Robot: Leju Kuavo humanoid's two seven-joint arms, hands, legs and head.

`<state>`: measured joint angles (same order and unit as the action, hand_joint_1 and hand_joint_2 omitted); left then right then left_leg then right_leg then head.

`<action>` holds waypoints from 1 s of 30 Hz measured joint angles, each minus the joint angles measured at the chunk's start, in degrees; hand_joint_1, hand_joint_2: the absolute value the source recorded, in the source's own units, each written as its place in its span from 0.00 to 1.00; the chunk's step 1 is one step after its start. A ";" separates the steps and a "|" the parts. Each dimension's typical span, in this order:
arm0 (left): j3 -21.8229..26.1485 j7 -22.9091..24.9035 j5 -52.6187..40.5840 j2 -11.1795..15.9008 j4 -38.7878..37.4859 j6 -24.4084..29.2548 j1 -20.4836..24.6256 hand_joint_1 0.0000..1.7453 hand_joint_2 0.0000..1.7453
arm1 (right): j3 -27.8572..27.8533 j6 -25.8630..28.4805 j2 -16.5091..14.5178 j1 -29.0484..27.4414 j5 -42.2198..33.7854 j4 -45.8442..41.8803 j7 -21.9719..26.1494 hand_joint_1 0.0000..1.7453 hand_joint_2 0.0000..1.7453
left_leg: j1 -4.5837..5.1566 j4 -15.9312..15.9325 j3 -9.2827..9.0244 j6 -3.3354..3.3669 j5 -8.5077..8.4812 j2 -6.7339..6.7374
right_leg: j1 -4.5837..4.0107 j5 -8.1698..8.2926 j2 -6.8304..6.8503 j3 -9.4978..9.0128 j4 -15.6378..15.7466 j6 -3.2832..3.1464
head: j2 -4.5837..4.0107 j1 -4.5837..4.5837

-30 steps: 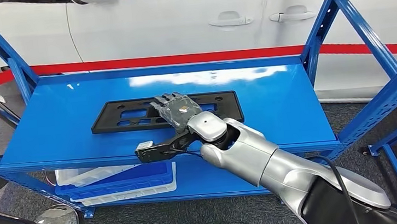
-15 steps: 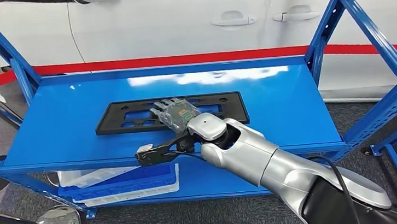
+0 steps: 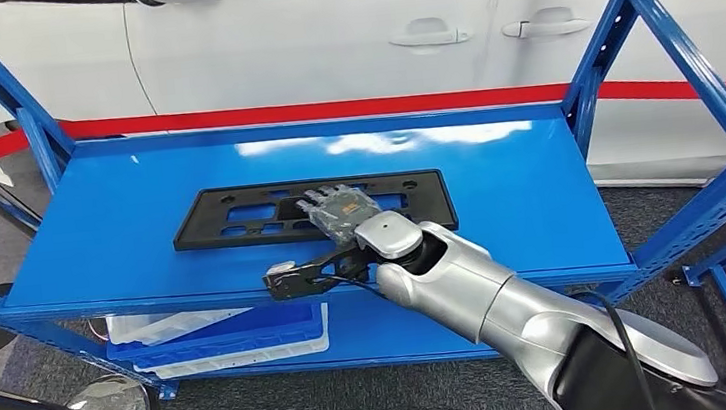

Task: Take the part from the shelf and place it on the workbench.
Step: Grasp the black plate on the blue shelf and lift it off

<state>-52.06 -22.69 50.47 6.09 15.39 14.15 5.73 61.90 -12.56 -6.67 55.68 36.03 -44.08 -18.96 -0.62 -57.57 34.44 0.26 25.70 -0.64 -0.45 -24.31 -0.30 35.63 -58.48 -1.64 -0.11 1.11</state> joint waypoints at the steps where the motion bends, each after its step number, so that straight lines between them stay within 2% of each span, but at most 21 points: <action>1: -0.01 -0.05 -0.01 -0.02 0.00 0.01 -0.03 0.00 0.00 | -0.01 0.42 0.04 -0.12 0.10 0.49 -0.30 0.00 1.00 | -0.05 -0.18 0.02 -0.29 0.26 0.07 | 0.10 0.11 -0.01 -0.19 0.32 -0.20 | 0.00 0.00; 3: -0.02 -0.14 -0.05 -0.08 0.00 0.01 -0.01 0.00 0.00 | -0.01 1.10 0.07 -0.25 0.31 1.39 -0.82 0.00 1.00 | -0.13 -2.95 1.21 -0.85 2.13 0.22 | 0.41 0.29 0.04 -0.61 0.89 -0.62 | 0.00 0.18; 5: -0.02 -0.19 -0.09 -0.13 0.00 0.00 0.02 0.00 0.00 | -0.01 1.40 0.09 -0.57 0.54 2.36 -1.36 0.00 1.00 | -0.22 -9.70 4.48 -1.27 5.26 0.29 | 0.44 0.25 0.06 -0.74 0.97 -0.82 | 0.00 0.33; 6: -0.03 -0.17 -0.09 -0.14 0.00 -0.02 0.00 0.00 0.00 | -0.01 1.41 0.15 -0.89 0.63 2.87 -1.67 0.00 1.00 | -0.25 -12.95 6.18 -1.44 6.28 0.30 | 0.41 0.20 0.06 -0.76 0.94 -0.89 | 0.00 0.33; 7: -0.03 -0.16 -0.09 -0.13 0.00 -0.04 -0.10 0.00 0.00 | -0.02 1.42 0.25 -1.28 0.71 3.37 -2.01 0.00 1.00 | -0.28 -14.68 7.22 -1.57 6.32 0.30 | 0.41 0.15 0.05 -0.77 0.89 -0.94 | 0.00 0.32; 8: -0.04 -0.15 -0.09 -0.12 0.00 -0.09 -0.20 0.00 0.00 | -0.02 1.45 0.39 -1.65 0.76 3.81 -2.32 0.00 1.00 | -0.32 -14.31 7.28 -1.65 5.30 0.30 | 0.42 0.07 0.00 -0.78 0.80 -0.95 | 0.00 0.33; 9: -0.04 -0.16 -0.09 -0.09 0.00 -0.15 -0.25 0.00 0.00 | -0.02 1.54 0.55 -1.90 0.81 4.18 -2.64 0.00 1.00 | -0.37 -11.88 6.32 -1.65 3.44 0.32 | 0.45 -0.04 -0.06 -0.80 0.67 -0.89 | 0.00 0.34; 10: -0.04 -0.20 -0.09 -0.05 0.00 -0.20 -0.26 0.00 0.00 | -0.02 1.72 0.70 -2.05 0.87 4.52 -2.97 0.00 1.00 | -0.42 -8.06 4.73 -1.57 1.40 0.35 | 0.48 -0.21 -0.12 -0.82 0.49 -0.76 | 0.00 0.34; 12: -0.04 -0.35 -0.08 0.00 0.00 -0.29 -0.10 0.00 0.00 | -0.02 2.18 1.02 -2.12 0.93 5.11 -3.52 0.00 1.00 | -0.24 -1.84 1.81 -1.18 -0.78 0.34 | 0.29 -0.51 -0.21 -0.68 0.10 -0.34 | 0.00 0.32; 13: -0.04 -0.43 -0.08 0.01 0.00 -0.32 -0.03 0.00 0.00 | -0.02 2.38 1.18 -2.15 0.95 5.37 -3.69 0.00 1.00 | -0.12 -0.46 1.13 -0.94 -0.89 0.30 | 0.20 -0.58 -0.21 -0.62 0.00 -0.12 | 0.00 0.30; 15: -0.04 -0.52 -0.07 0.01 0.00 -0.36 -0.06 0.00 0.00 | -0.02 2.56 1.40 -2.20 0.96 5.77 -3.85 0.00 1.00 | -0.05 -0.21 0.84 -0.35 -0.75 0.22 | 0.13 -0.60 -0.24 -0.70 0.06 0.32 | 0.00 0.24; 17: -0.04 -0.56 -0.07 0.01 0.00 -0.37 -0.12 0.00 0.00 | -0.02 2.64 1.60 -2.20 0.96 6.04 -3.96 0.00 1.00 | -0.32 0.18 0.46 0.26 -0.88 0.31 | 0.16 -1.34 -0.23 -0.53 -0.70 0.88 | 0.00 0.22; 19: -0.04 -0.61 -0.08 0.01 0.00 -0.38 0.00 0.00 0.00 | -0.02 2.66 1.85 -2.27 0.96 6.33 -4.07 0.00 1.00 | -0.49 0.50 0.15 0.84 -1.00 0.39 | 0.28 -4.07 -0.19 1.61 -5.44 1.39 | 0.00 0.13; 21: -0.04 -0.63 -0.08 0.02 0.00 -0.38 0.04 0.00 0.00 | -0.02 2.73 2.08 -2.41 0.96 6.63 -4.14 0.00 1.00 | -0.44 0.51 0.11 1.13 -0.96 0.39 | 0.50 -7.21 -0.16 5.34 -13.04 1.70 | 0.00 0.07; 22: -0.04 -0.63 -0.07 0.02 0.00 -0.38 0.02 0.00 0.00 | -0.02 2.76 2.17 -2.48 0.96 6.74 -4.15 0.00 1.00 | -0.43 0.49 0.08 1.15 -0.93 0.39 | 0.65 -7.64 -0.15 6.58 -15.42 1.80 | 0.00 0.07; 23: -0.04 -0.63 -0.07 0.02 0.00 -0.38 -0.01 0.00 0.00 | -0.02 2.80 2.25 -2.49 0.96 6.82 -4.16 0.00 1.00 | -0.45 0.47 0.03 1.13 -0.90 0.38 | 0.80 -7.06 -0.14 6.86 -15.78 1.86 | 0.00 0.06; 24: -0.04 -0.63 -0.07 0.02 0.00 -0.38 -0.02 0.00 0.00 | -0.02 2.81 2.29 -2.47 0.96 6.88 -4.16 0.00 1.00 | -0.49 0.44 -0.06 1.07 -0.85 0.35 | 0.95 -5.44 -0.13 5.90 -13.72 1.88 | 0.00 0.06; 25: -0.04 -0.63 -0.07 0.02 0.00 -0.39 -0.01 0.00 0.00 | -0.02 2.81 2.32 -2.45 0.96 6.92 -4.16 0.00 1.00 | -0.53 0.37 -0.15 0.95 -0.77 0.31 | 1.07 -3.43 -0.12 4.12 -10.10 1.85 | 0.00 0.05; 27: -0.04 -0.63 -0.08 0.01 0.00 -0.40 0.00 0.00 0.00 | -0.02 2.83 2.33 -2.35 0.96 6.98 -4.16 0.00 1.00 | -0.40 0.04 -0.12 0.47 -0.51 0.19 | 1.11 -1.01 -0.14 0.61 -3.03 1.63 | 0.00 0.09; 28: -0.04 -0.64 -0.08 0.01 0.00 -0.40 0.01 0.00 0.00 | -0.02 2.86 2.32 -2.30 0.96 6.99 -4.16 0.00 1.00 | -0.33 -0.07 -0.06 0.15 -0.44 0.16 | 1.03 -0.73 -0.17 -0.23 -1.32 1.45 | 0.00 0.15; 30: -0.04 -0.72 -0.08 0.01 0.00 -0.43 0.01 0.00 0.00 | -0.02 2.94 2.33 -2.23 1.00 7.03 -4.27 0.00 1.00 | -0.36 0.04 -0.10 -0.55 -0.49 0.12 | 0.77 -0.74 -0.24 -0.60 -0.54 0.89 | 0.00 0.23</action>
<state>-52.11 -23.41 50.39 6.09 15.39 13.72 5.74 61.88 -9.62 -4.34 53.46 37.03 -37.05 -23.23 -0.98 -57.54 34.34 -0.29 25.21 -0.52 0.32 -25.05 -0.55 35.03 -59.02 -0.75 -0.11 1.34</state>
